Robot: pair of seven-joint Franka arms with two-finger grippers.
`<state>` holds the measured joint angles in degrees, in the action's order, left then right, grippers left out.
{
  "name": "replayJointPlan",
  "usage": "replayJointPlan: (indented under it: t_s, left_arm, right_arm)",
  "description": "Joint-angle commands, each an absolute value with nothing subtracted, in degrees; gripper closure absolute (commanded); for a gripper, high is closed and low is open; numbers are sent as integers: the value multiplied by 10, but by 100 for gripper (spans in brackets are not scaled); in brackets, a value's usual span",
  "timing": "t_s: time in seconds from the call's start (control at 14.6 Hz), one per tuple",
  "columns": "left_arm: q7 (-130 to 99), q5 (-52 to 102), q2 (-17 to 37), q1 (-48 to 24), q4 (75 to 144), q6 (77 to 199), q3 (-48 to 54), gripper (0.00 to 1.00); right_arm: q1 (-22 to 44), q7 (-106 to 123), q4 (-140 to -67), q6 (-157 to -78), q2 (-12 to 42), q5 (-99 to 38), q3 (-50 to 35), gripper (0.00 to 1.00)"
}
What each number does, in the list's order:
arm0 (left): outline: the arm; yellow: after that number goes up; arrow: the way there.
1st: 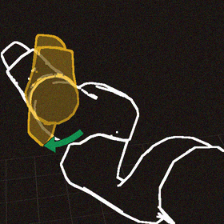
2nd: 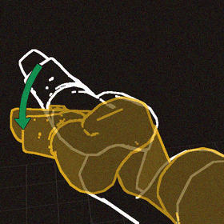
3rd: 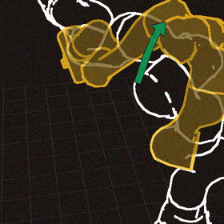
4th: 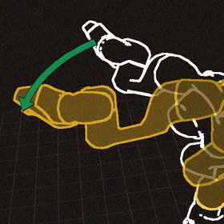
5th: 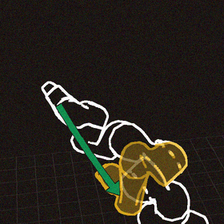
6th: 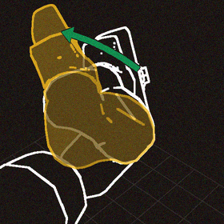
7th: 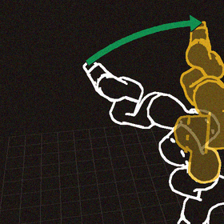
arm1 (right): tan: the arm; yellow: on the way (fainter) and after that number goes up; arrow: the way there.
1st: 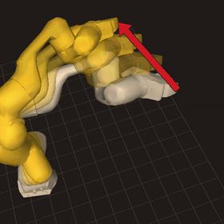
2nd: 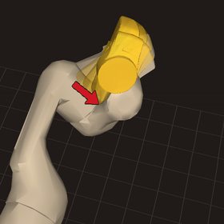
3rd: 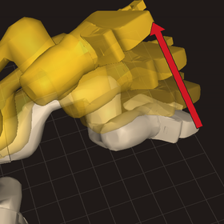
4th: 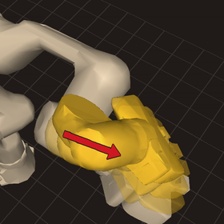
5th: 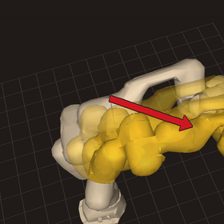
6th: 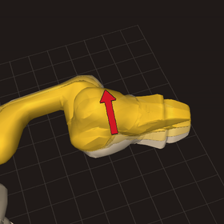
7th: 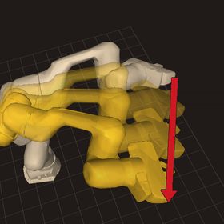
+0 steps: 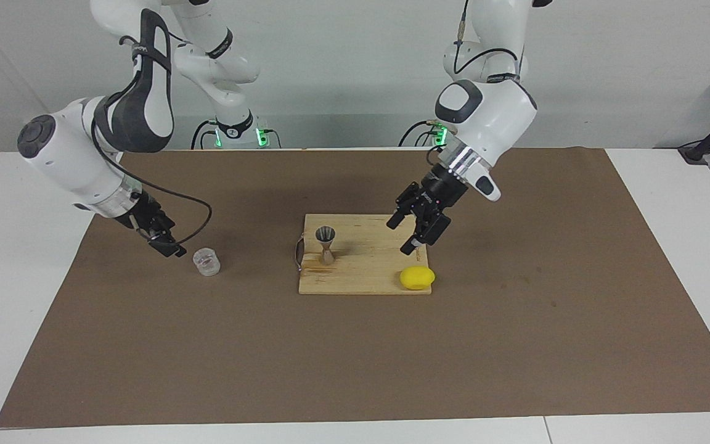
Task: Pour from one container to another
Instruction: 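Release the metal cup on the board while the right gripper opens, then reach the right gripper to the glass cup while the left gripper retracts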
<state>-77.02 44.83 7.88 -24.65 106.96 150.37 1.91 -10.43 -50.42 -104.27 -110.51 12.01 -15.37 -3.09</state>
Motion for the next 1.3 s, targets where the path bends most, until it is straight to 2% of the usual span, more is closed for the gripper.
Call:
replayJointPlan:
  t_s: [0.0, 0.27, 0.68, 1.02, 1.23]
  left_arm:
    - [-772, 329, 68, -210, 1063, 1480, 21, 0]
    - [-728, 181, 54, -137, 1033, 1363, 20, 0]
    - [-393, 85, 46, -75, 1002, 1233, 18, 0]
    - [-138, 74, 15, -40, 1006, 1136, 18, 0]
    - [-16, 33, -11, -24, 1001, 1031, 23, 0]
  right_arm:
    - [-117, -553, -1054, -1144, 136, -219, -33, 1]
    - [-125, -563, -1077, -1193, 162, -260, -33, 0]
    - [-163, -463, -1074, -1196, 235, -343, -33, 0]
    - [-162, -451, -1104, -1185, 228, -354, -34, 0]
    - [-162, -446, -1118, -1177, 222, -367, -34, 0]
